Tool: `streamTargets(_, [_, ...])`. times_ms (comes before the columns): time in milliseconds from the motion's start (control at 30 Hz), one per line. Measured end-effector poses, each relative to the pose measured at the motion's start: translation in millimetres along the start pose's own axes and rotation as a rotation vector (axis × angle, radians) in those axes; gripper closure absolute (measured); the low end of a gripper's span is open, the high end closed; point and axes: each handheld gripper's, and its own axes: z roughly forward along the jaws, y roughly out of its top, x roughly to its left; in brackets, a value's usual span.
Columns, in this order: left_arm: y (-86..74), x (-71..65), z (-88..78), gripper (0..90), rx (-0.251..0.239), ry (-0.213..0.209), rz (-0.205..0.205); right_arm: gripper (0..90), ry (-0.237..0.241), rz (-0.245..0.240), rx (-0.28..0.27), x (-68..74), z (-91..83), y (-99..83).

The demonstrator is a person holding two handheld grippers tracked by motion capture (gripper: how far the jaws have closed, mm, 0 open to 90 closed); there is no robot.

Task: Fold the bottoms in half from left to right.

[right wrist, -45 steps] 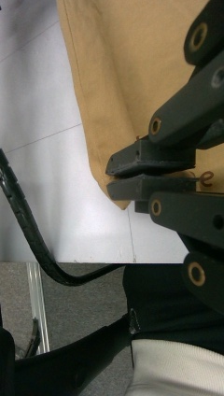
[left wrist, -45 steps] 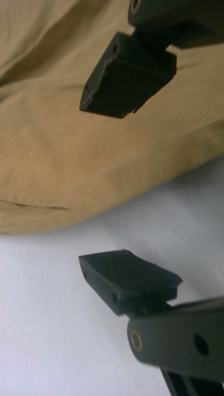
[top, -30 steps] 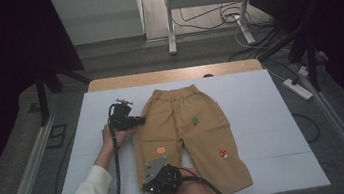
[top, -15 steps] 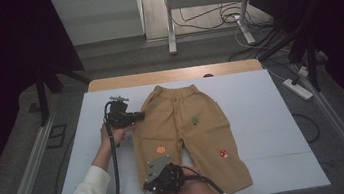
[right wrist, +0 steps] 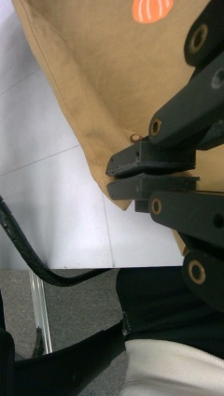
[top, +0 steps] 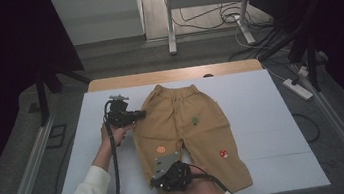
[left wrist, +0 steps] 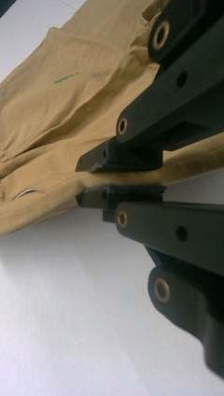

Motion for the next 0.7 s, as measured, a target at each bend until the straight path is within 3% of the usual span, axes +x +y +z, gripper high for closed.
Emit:
streamTargets(167, [1.7, -4.0, -0.4, 83.1, -0.015, -0.009, -0.004, 86.5, -0.013, 0.009, -0.008, -1.1, -7.0, -1.7])
streamTargets(700, [21.2, -24.4, 14.2, 82.9, 0.023, 0.009, 0.049, 86.6, -0.044, 0.058, -0.001, -10.4, -25.4, -18.1])
